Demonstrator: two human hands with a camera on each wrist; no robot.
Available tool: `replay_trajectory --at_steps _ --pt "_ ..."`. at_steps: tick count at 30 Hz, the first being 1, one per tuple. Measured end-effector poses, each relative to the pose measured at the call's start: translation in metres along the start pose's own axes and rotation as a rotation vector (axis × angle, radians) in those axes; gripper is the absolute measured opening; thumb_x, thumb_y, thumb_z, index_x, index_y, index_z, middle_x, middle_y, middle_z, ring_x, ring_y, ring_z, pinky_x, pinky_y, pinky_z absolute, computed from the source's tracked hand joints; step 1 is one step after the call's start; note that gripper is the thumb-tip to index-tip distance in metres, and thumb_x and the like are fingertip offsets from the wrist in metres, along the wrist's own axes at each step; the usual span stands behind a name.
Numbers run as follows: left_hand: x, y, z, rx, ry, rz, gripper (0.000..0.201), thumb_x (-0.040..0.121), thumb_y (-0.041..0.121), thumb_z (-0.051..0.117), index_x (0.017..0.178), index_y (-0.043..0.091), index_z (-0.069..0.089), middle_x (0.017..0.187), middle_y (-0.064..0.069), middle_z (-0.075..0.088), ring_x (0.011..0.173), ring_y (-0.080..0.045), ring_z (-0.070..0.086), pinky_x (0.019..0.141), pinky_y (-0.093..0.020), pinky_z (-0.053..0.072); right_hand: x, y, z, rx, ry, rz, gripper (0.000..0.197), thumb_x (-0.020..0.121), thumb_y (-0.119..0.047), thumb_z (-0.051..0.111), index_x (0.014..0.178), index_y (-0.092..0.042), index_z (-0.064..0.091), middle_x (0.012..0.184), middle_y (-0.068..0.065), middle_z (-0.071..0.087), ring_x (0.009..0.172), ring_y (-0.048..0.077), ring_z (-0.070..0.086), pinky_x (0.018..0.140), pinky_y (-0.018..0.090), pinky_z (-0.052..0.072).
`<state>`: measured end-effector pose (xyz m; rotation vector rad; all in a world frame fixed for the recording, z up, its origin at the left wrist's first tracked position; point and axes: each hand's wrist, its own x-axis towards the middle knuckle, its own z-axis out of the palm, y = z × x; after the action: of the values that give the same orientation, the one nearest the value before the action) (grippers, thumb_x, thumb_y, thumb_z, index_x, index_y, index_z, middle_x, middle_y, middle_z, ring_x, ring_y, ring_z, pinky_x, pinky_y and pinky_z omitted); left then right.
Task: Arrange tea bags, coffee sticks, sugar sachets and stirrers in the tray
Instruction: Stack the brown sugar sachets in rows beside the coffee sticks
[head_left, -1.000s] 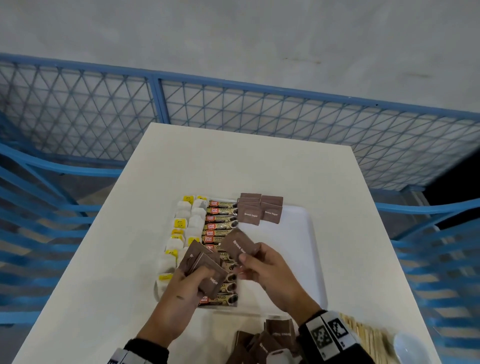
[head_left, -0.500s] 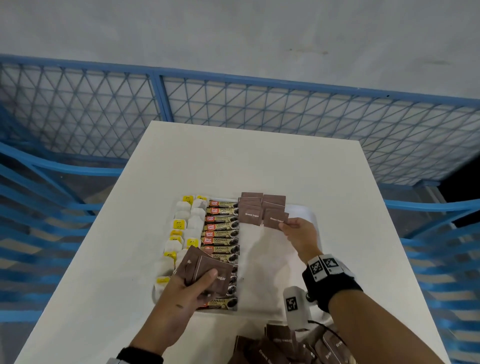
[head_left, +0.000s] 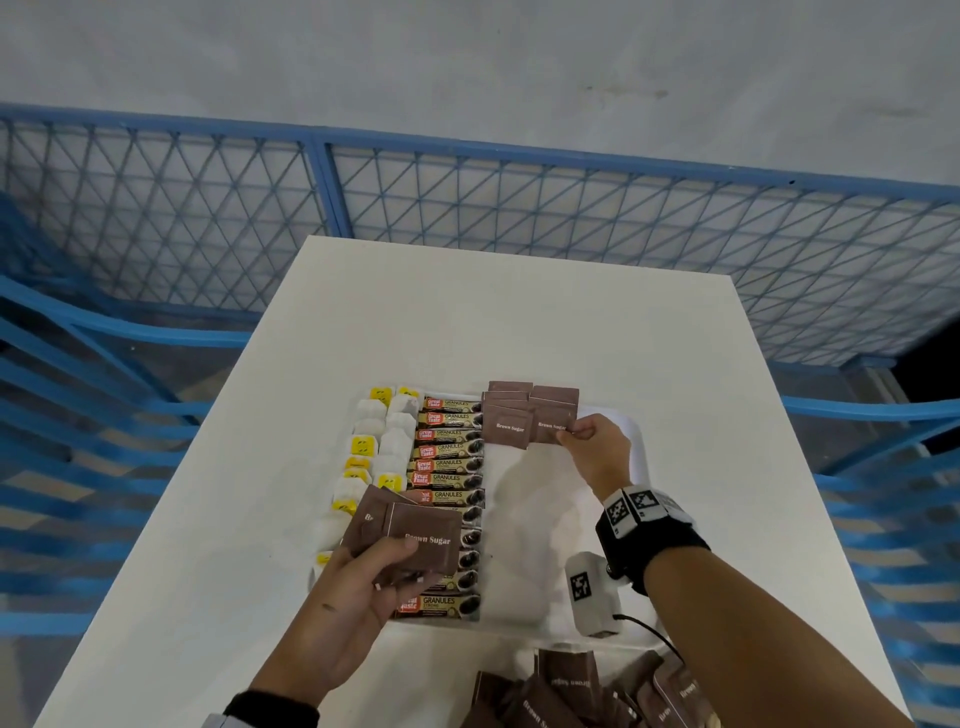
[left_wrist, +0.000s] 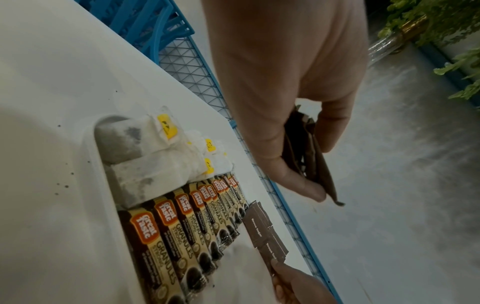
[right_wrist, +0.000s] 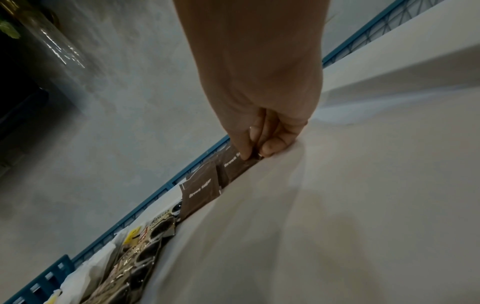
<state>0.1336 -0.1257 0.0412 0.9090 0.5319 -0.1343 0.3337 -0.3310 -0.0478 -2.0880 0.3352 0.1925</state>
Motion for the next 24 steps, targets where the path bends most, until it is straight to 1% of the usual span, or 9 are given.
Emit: replay_trajectory --at_steps 3,6,7,9,11,13,16,21,24 --pt "0.001 0.0 -0.001 0.007 -0.004 -0.009 0.03 0.087 -0.01 0.044 0.111 -0.001 0.059 0.096 -0.018 0.07 0.079 -0.023 0.071 0.062 -0.034 0.059 -0.001 -0.001 -0.001 0.006 0.0 0.001 0.019 0.082 -0.015 0.069 0.09 -0.012 0.052 0.067 -0.009 0.052 0.08 0.016 0.052 0.06 0.016 0.037" --pt "0.001 0.0 0.0 0.021 -0.016 0.0 0.032 0.083 -0.009 0.051 0.114 -0.001 0.058 0.1 -0.018 0.071 0.085 -0.025 0.071 0.066 -0.032 0.059 -0.003 0.0 -0.002 0.024 0.006 0.008 0.026 0.082 -0.016 0.069 0.1 -0.011 0.051 0.068 -0.004 0.054 0.08 0.017 0.053 0.065 0.023 0.037" --pt "0.001 0.0 0.001 0.028 -0.034 0.015 0.038 0.078 -0.004 0.062 0.115 0.0 0.057 0.1 -0.017 0.071 0.087 -0.026 0.071 0.068 -0.032 0.059 -0.004 0.001 -0.003 0.022 0.016 0.003 0.029 0.082 -0.016 0.069 0.104 -0.009 0.051 0.071 -0.001 0.056 0.081 0.017 0.053 0.066 0.023 0.038" --pt "0.0 0.001 0.001 0.045 -0.073 0.034 0.073 0.051 0.016 0.089 0.115 0.002 0.058 0.104 -0.018 0.071 0.093 -0.028 0.07 0.07 -0.032 0.059 -0.008 0.0 -0.005 0.02 0.031 -0.009 0.034 0.082 -0.017 0.069 0.109 -0.007 0.051 0.08 0.004 0.059 0.08 0.018 0.054 0.059 0.02 0.038" --pt "0.0 0.0 0.001 0.071 -0.091 0.049 0.097 0.031 0.03 0.096 0.116 0.004 0.058 0.109 -0.019 0.069 0.098 -0.03 0.068 0.072 -0.032 0.058 -0.016 -0.003 -0.007 0.032 0.029 -0.018 0.029 0.083 -0.019 0.068 0.105 -0.01 0.052 0.082 0.003 0.059 0.08 0.018 0.055 0.058 0.015 0.038" --pt "0.001 0.001 0.002 0.065 -0.095 0.069 0.095 0.028 0.031 0.096 0.112 0.008 0.061 0.109 -0.019 0.069 0.097 -0.03 0.069 0.072 -0.032 0.058 -0.03 -0.01 -0.007 0.05 -0.001 -0.05 0.016 0.085 -0.019 0.065 0.096 -0.012 0.056 0.077 -0.003 0.059 0.078 0.019 0.057 0.059 0.015 0.04" --pt "0.001 0.003 0.006 0.044 -0.111 0.099 0.077 0.028 0.03 0.097 0.099 0.014 0.07 0.106 -0.019 0.07 0.093 -0.03 0.07 0.07 -0.032 0.058 -0.064 -0.027 -0.007 0.069 -0.181 -0.14 0.012 0.09 -0.025 0.059 0.087 -0.013 0.06 0.075 -0.003 0.062 0.068 0.015 0.06 0.056 0.015 0.041" --pt "0.0 0.004 0.009 0.075 -0.101 0.144 0.073 0.028 0.034 0.096 0.096 0.02 0.072 0.106 -0.015 0.071 0.095 -0.028 0.069 0.071 -0.032 0.058 -0.132 -0.052 -0.011 0.285 -0.646 -0.067 0.049 0.096 -0.043 0.037 0.091 -0.003 0.065 0.073 0.005 0.065 0.062 0.012 0.058 0.052 0.021 0.043" --pt "-0.001 0.004 0.007 0.1 -0.079 0.153 0.079 0.031 0.035 0.095 0.103 0.018 0.068 0.109 -0.016 0.07 0.096 -0.027 0.069 0.07 -0.03 0.057 -0.151 -0.052 -0.011 0.385 -0.782 -0.056 0.046 0.092 -0.038 0.046 0.103 0.003 0.063 0.082 0.01 0.064 0.066 0.014 0.059 0.057 0.023 0.047"
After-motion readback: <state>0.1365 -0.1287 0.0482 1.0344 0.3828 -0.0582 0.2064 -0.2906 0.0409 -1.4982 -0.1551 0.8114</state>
